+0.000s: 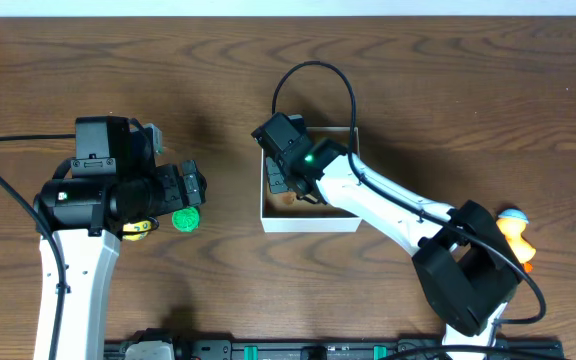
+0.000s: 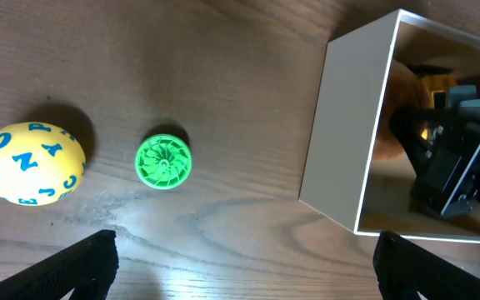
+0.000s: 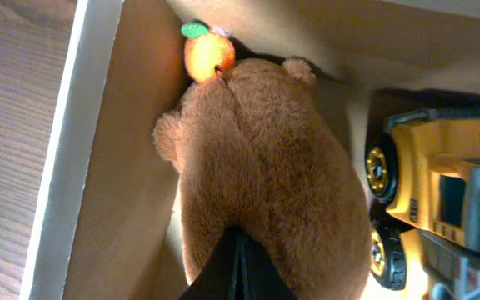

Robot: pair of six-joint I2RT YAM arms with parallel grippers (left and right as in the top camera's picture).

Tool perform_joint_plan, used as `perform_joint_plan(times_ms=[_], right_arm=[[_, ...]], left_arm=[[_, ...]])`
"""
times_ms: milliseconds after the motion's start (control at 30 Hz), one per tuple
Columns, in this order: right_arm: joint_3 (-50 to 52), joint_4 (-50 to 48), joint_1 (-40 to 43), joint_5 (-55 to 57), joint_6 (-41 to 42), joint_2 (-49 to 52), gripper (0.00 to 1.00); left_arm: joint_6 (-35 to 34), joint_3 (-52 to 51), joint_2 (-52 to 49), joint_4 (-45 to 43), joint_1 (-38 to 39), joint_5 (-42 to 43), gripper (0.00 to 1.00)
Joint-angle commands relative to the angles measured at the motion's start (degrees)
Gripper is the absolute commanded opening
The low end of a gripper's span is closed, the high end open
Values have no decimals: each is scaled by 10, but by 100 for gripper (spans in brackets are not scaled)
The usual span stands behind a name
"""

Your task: Pack container

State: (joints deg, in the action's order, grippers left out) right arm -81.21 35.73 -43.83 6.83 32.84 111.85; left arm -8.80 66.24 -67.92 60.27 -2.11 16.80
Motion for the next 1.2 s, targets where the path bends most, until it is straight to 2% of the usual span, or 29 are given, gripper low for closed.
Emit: perform_joint_plan(times_ms=[0,200,267,433,567,667,733,1000,1167], right_arm=[[6,-1,11,-9,-5,34,1],[1,-9,10,-14,-18,10,2],[-2,-8,10,-18,-34,-5,6],[-7,-8,14,-24,-68,-72,42],[-7,2,42,-24,-68,-147,57],[-7,40,89,-24,-68,-200,74],[-7,83,129,-24,-67,-226,79],[-5,307,330,-24,-68,-265,92],[25,346,444,-31,-91,-264,95]], left_arm=[[-1,10,2,4,-1,5,98],[-1,10,2,4,-1,6,98],[-1,10,2,4,-1,6,98],[-1,10,2,5,-1,6,98],[-1,10,2,5,-1,6,98],[-1,10,2,5,-1,6,98],[-1,10,2,5,-1,5,98],[-1,10,2,5,-1,5,98],[-1,10,2,5,-1,5,98]])
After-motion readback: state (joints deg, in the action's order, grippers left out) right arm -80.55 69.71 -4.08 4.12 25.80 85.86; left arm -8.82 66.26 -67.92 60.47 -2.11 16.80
